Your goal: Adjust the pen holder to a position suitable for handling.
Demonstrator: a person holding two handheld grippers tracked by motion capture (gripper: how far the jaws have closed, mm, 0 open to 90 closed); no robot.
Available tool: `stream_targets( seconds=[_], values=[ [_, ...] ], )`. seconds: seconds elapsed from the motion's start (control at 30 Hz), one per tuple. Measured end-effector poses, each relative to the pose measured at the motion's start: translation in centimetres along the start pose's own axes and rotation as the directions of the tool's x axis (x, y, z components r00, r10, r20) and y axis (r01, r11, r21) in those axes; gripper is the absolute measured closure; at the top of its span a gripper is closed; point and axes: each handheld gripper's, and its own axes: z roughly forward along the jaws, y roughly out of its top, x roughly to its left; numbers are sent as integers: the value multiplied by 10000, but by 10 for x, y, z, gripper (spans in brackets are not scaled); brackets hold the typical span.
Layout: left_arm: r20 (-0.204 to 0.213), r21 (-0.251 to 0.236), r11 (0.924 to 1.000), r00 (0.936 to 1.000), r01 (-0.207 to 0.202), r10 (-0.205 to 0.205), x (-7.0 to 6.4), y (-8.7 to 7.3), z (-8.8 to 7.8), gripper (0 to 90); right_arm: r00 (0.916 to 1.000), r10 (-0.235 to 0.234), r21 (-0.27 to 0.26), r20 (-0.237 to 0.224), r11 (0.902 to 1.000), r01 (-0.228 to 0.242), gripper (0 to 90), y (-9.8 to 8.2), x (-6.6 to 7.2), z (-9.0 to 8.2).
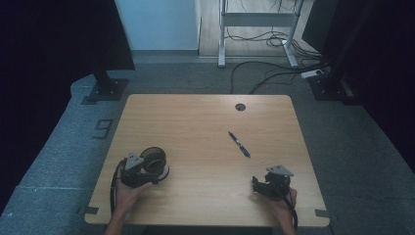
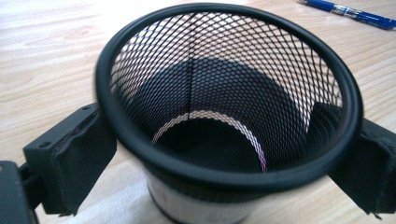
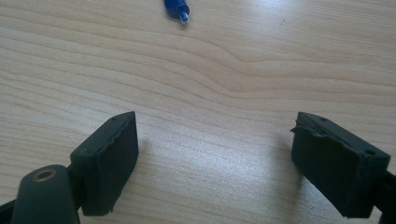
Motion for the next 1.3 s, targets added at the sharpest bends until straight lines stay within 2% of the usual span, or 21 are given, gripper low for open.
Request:
stream_targets(
  seconds=[0.13,0.23,0.6,0.87,1.3],
  values=[
    [-68,-39,9999,9999,-149,149,-4,1,9,50,10000,17,5,6,10000,-17,143,0,0,0],
    [-310,-39,9997,9992,-253,252,-5,0,11,88,10000,16,-5,3,10000,-16,143,0,0,0],
    [-268,-218,9996,9995,-196,190,-4,-2,9,96,10000,13,6,3,10000,-13,143,0,0,0],
    [-310,-402,9990,9994,-174,161,-6,-2,1,97,10000,10,7,-7,10000,-10,143,0,0,0],
    [-138,-658,9977,9998,137,-146,-9,-1,-16,97,10000,15,5,-1,10000,-15,143,0,0,0]
  ],
)
